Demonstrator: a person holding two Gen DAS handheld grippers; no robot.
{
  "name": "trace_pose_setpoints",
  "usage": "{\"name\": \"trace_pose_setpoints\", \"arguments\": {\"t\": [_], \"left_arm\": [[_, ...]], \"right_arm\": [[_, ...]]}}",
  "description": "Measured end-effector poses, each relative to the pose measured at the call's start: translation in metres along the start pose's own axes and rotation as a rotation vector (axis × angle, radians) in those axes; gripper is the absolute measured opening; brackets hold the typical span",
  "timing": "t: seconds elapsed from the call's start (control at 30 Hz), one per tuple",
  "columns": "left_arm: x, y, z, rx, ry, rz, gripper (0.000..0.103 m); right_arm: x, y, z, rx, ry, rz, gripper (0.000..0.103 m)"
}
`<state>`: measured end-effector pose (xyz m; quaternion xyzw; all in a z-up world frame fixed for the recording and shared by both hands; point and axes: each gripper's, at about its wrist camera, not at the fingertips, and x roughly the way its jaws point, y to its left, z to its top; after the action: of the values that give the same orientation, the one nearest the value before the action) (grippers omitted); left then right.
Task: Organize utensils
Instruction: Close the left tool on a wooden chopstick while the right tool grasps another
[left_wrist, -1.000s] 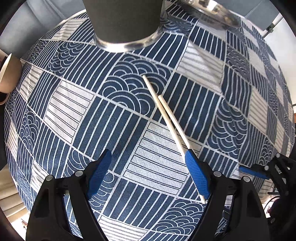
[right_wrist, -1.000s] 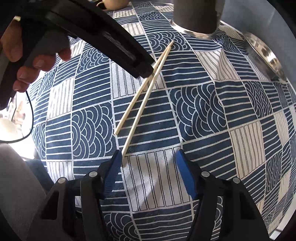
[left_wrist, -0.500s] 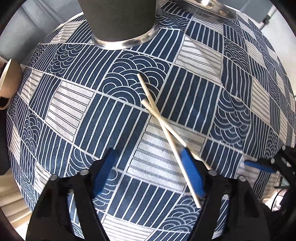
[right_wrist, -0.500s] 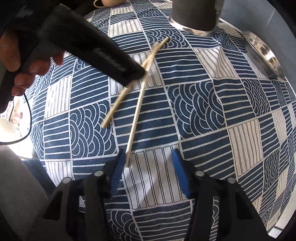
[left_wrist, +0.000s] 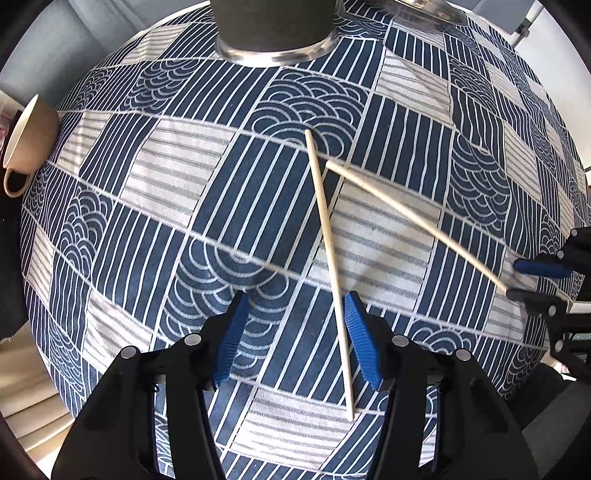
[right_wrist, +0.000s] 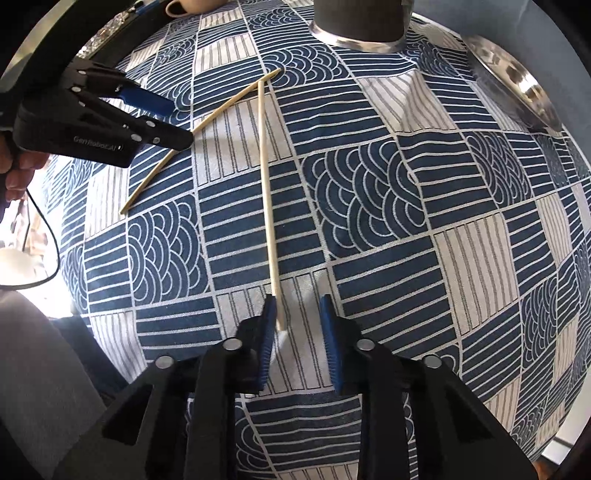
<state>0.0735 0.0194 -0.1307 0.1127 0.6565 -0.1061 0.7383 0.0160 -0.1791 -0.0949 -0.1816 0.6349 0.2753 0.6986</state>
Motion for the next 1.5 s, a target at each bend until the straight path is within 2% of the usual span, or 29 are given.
{"name": "trace_pose_setpoints", "arguments": {"t": [0.07, 0.13, 0.23, 0.3, 0.5, 0.63, 0.7, 0.9, 1.07, 1.13, 1.2, 1.23, 1.27, 1.3, 1.43, 1.5], "left_arm": [[-0.004, 0.005, -0.003, -0.005, 0.003, -0.002, 0.042], [-0.004, 0.009, -0.004, -0.033, 0.001, -0.003, 0.023], [-0.006, 0.031, -0.021, -0.065, 0.009, -0.02, 0.009], [-0.006, 0.038, -0.028, -0.078, 0.018, -0.038, 0.005], [-0.009, 0.054, -0.05, -0.103, 0.041, -0.072, 0.005], [-0.007, 0.064, -0.059, -0.117, 0.051, -0.084, 0.005], [-0.007, 0.065, -0.055, -0.109, 0.054, -0.078, 0.005], [-0.005, 0.056, -0.048, -0.091, 0.063, -0.061, 0.005], [-0.007, 0.046, -0.041, -0.084, 0.067, -0.048, 0.005], [-0.004, 0.033, -0.035, -0.09, 0.067, -0.051, 0.005], [-0.005, 0.04, -0.041, -0.091, 0.062, -0.056, 0.005], [-0.005, 0.042, -0.045, -0.093, 0.057, -0.058, 0.005], [-0.007, 0.043, -0.047, -0.097, 0.054, -0.06, 0.006], [-0.007, 0.044, -0.048, -0.097, 0.051, -0.06, 0.006], [-0.011, 0.046, -0.055, -0.074, 0.034, -0.044, 0.006], [-0.008, 0.042, -0.058, -0.071, 0.032, -0.038, 0.006]], "right_arm": [[-0.003, 0.006, -0.002, -0.014, 0.009, 0.003, 0.008], [-0.002, 0.008, 0.0, 0.003, 0.012, 0.023, 0.007], [0.0, 0.002, 0.001, 0.06, 0.023, 0.083, 0.003], [-0.002, -0.002, 0.001, 0.078, 0.027, 0.108, 0.002], [0.0, -0.022, 0.002, 0.12, 0.037, 0.168, 0.0], [-0.008, -0.024, 0.0, 0.118, 0.033, 0.146, 0.0], [-0.01, -0.024, 0.002, 0.104, 0.032, 0.144, 0.004], [-0.005, -0.003, 0.015, 0.036, 0.041, 0.114, 0.006], [0.002, 0.015, 0.031, -0.028, 0.064, 0.075, 0.02], [0.007, 0.019, 0.036, -0.046, 0.087, 0.048, 0.02], [0.011, 0.024, 0.041, -0.061, 0.098, 0.034, 0.018], [0.013, 0.027, 0.043, -0.077, 0.105, 0.012, 0.015], [0.015, 0.03, 0.044, -0.09, 0.105, -0.018, 0.005], [0.018, 0.034, 0.047, -0.097, 0.102, -0.03, 0.005], [0.023, 0.036, 0.047, -0.119, 0.087, -0.01, 0.004], [0.024, 0.025, 0.048, -0.052, 0.098, 0.051, 0.004]]}}
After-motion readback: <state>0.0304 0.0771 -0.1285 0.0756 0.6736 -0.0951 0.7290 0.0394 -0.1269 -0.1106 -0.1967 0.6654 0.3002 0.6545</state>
